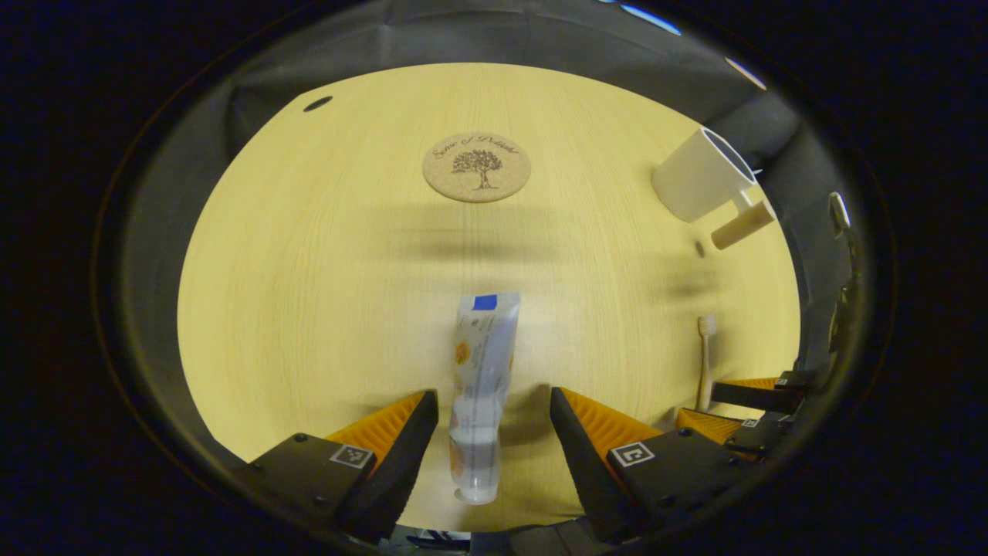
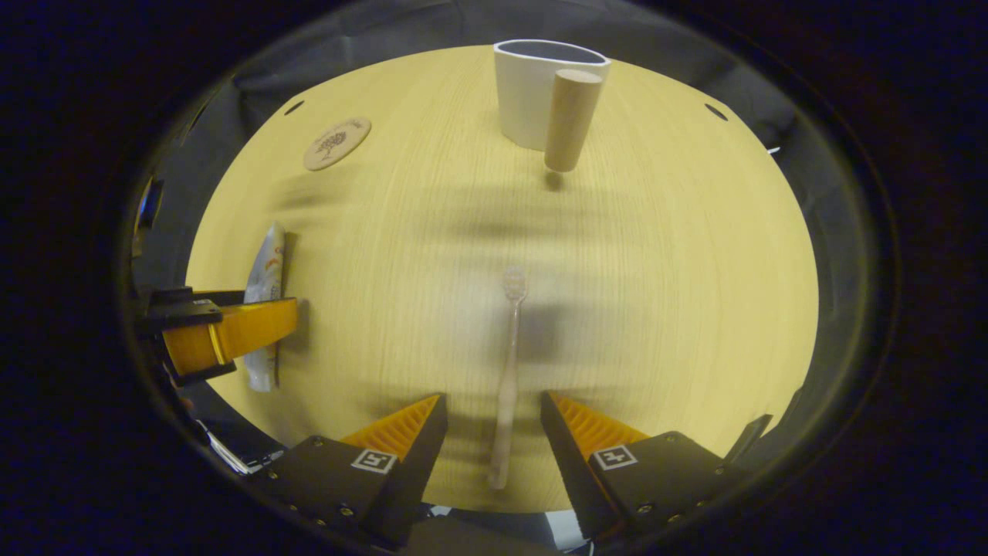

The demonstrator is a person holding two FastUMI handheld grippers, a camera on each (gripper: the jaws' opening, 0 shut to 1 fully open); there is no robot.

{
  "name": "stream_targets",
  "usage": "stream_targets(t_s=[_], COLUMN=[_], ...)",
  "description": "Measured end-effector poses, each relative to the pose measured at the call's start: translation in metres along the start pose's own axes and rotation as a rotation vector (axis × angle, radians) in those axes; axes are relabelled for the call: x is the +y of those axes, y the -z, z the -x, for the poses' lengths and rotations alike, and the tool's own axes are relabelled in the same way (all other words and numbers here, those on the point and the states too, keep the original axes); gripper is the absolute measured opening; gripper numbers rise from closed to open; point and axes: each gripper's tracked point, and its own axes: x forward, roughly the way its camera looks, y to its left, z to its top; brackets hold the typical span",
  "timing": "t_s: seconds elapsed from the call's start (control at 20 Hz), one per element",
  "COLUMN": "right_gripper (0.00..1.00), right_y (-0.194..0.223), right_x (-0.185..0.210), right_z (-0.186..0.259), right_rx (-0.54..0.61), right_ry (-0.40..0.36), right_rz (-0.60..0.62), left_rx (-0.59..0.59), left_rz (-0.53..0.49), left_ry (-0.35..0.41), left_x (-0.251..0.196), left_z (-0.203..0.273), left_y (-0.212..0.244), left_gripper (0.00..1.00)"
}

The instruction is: Put the toothbrush and toothpaste on the desktop into the cup, then pick up the cup and place it on the coaster on the desktop.

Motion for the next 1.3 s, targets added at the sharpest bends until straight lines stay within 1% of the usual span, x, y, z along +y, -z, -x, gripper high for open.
stream_targets(t_s=[0.05,0.1,0.15,0.2,0.25,0.3,0.35,0.4,0.45,0.5,0.55,0.6,0.65,0.7,0.85,0.9,0.95,1.0,1.05,1.1,1.15,1.25,1.3], right_gripper=[0.77,0.72,0.70,0.69,0.63,0.57,0.57,0.53,0.38,0.27,0.34,0.22,0.16,0.17,0.17,0.12,0.12,0.12,0.11,0.07,0.07,0.07,0.07], right_y=[-0.001,-0.002,0.000,0.001,0.001,0.002,0.002,0.001,0.003,0.004,0.002,0.001,0.003,0.001,0.000,0.003,0.003,0.002,0.000,0.001,0.002,0.001,0.001], right_x=[-0.002,-0.003,-0.002,-0.006,-0.007,-0.005,-0.006,-0.011,-0.010,-0.010,-0.011,-0.010,-0.008,-0.009,-0.009,-0.007,-0.008,-0.007,-0.005,-0.003,-0.002,-0.002,-0.002], right_z=[0.000,0.000,-0.001,-0.001,-0.001,-0.001,-0.001,0.001,-0.001,-0.001,-0.001,-0.001,0.000,0.002,-0.001,-0.001,0.000,0.000,0.001,-0.001,0.000,0.001,0.002], right_rx=[0.001,0.003,0.010,0.014,0.018,0.028,0.030,0.029,0.037,0.038,0.035,0.029,0.043,0.032,0.029,0.036,0.035,0.029,0.026,0.029,0.030,0.024,0.020], right_ry=[0.010,0.013,0.016,0.032,0.038,0.037,0.048,0.074,0.070,0.072,0.070,0.067,0.059,0.053,0.034,0.021,0.016,0.011,-0.001,-0.012,-0.020,-0.028,-0.032], right_rz=[0.003,0.006,0.008,0.011,0.014,0.018,0.029,0.031,0.031,0.030,0.028,0.003,-0.005,-0.011,-0.027,-0.033,-0.034,-0.039,-0.047,-0.050,-0.051,-0.039,-0.039], left_rx=[0.004,0.003,0.009,0.014,0.014,0.014,0.015,0.014,0.014,0.016,0.012,0.015,0.014,0.016,0.021,0.023,0.023,0.025,0.024,0.021,0.019,0.011,0.010], left_rz=[-0.001,-0.006,-0.007,-0.007,-0.011,-0.012,-0.011,-0.011,-0.013,-0.008,-0.012,-0.004,-0.008,-0.004,-0.006,-0.012,-0.011,-0.012,-0.014,-0.012,-0.011,-0.013,-0.013], left_ry=[-0.003,-0.002,-0.006,-0.010,-0.017,-0.021,-0.026,-0.027,-0.027,-0.032,-0.040,-0.040,-0.042,-0.047,-0.049,-0.051,-0.051,-0.051,-0.050,-0.051,-0.048,-0.048,-0.047], left_x=[0.001,0.002,0.002,0.003,0.004,0.005,0.005,0.006,0.006,0.007,0.010,0.011,0.012,0.013,0.015,0.016,0.015,0.015,0.015,0.016,0.016,0.016,0.016], left_z=[0.000,0.000,0.001,0.000,-0.001,-0.001,-0.002,-0.002,-0.002,-0.003,-0.001,-0.002,-0.002,-0.005,-0.002,-0.002,-0.002,-0.001,-0.002,-0.001,-0.001,0.000,0.000], left_y=[0.000,0.000,0.000,0.002,0.002,0.002,0.002,0.002,0.002,0.002,0.000,0.001,0.000,0.000,0.001,0.001,0.001,0.001,0.001,0.000,0.000,-0.001,-0.001], left_gripper=[0.96,0.95,0.93,0.89,0.81,0.77,0.78,0.72,0.70,0.71,0.63,0.55,0.49,0.54,0.43,0.44,0.43,0.38,0.41,0.38,0.35,0.36,0.32])
